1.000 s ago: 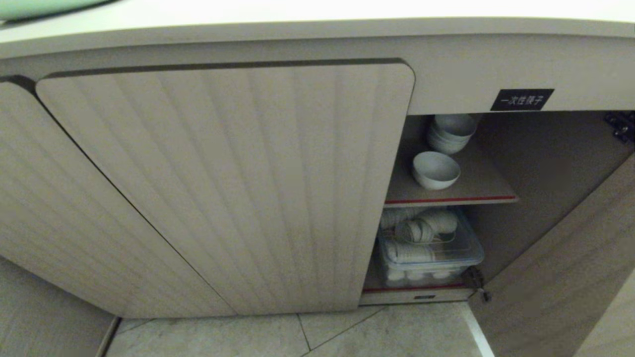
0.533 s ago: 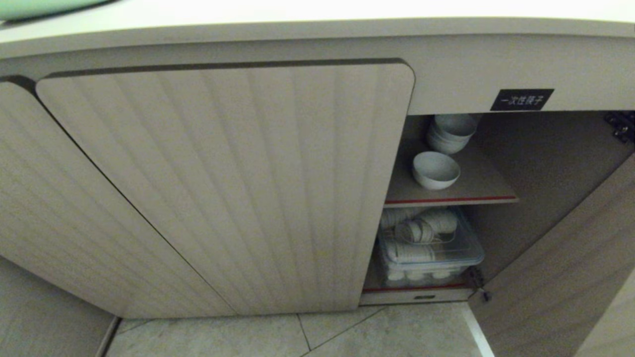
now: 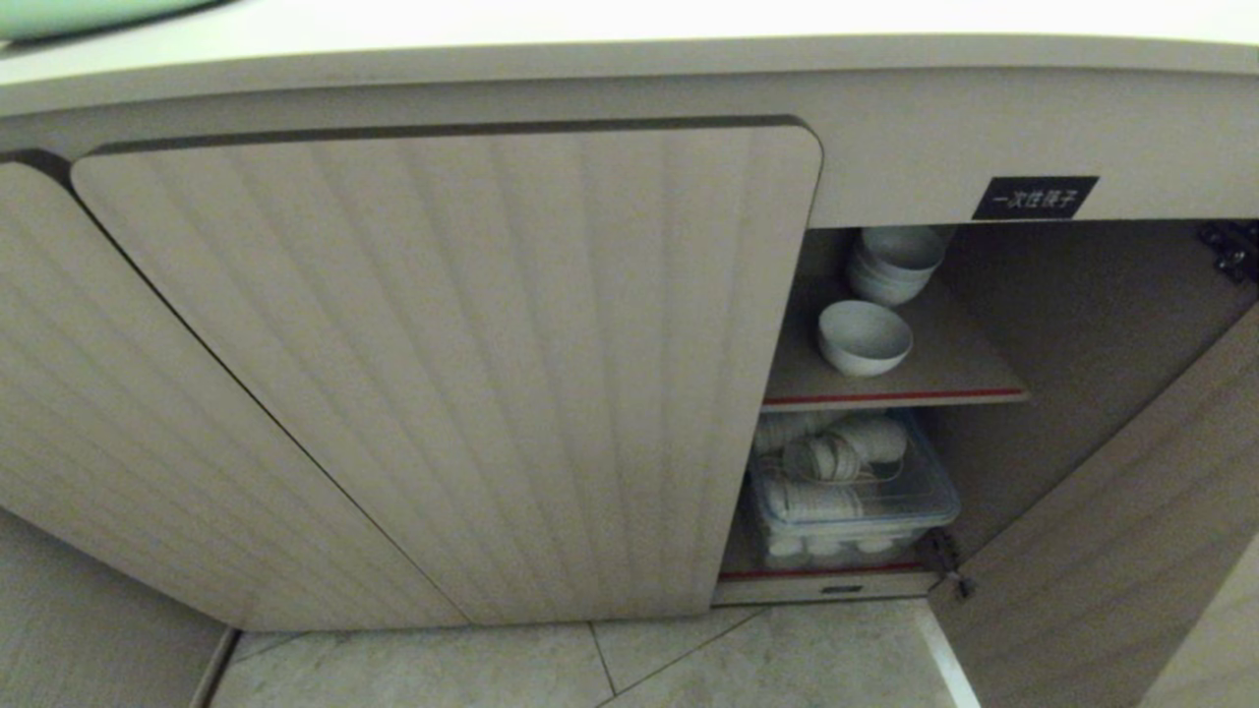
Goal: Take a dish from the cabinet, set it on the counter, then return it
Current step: Take the bowl from the cabinet
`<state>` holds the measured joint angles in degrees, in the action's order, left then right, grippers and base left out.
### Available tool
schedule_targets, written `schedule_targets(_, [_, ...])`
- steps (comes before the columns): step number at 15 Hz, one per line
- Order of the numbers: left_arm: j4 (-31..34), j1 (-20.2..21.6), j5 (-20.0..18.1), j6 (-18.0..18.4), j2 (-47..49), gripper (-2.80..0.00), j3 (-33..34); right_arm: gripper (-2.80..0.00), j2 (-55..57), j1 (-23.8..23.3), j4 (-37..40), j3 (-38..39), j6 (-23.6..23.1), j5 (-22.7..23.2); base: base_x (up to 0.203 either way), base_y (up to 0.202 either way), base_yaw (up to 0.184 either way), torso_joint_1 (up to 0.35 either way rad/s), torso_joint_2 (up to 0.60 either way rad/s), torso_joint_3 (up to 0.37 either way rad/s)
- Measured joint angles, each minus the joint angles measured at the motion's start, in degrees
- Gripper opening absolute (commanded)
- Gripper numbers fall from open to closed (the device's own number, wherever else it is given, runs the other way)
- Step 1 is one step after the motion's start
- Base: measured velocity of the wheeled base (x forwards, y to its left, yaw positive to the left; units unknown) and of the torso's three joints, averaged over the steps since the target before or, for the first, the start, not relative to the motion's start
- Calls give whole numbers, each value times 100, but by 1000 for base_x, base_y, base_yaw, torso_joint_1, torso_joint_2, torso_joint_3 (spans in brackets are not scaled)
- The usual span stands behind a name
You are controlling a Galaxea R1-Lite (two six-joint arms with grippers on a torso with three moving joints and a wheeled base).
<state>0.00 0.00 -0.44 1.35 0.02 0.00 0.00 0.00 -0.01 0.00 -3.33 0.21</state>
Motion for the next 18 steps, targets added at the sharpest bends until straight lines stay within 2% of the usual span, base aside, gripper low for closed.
schedule_targets(4, [0,0,-5,3,0,-280,0,-280,0,0,-5,-2,-137,1,0,0,0,0,0,0])
schedule_targets(9, [0,0,0,2,0,-280,0,-280,0,0,1,0,393,-21,0,0,0,0,0,0])
schedule_targets(18, [0,0,0,-5,0,-280,0,-280,0,0,1,0,399,-21,0,0,0,0,0,0])
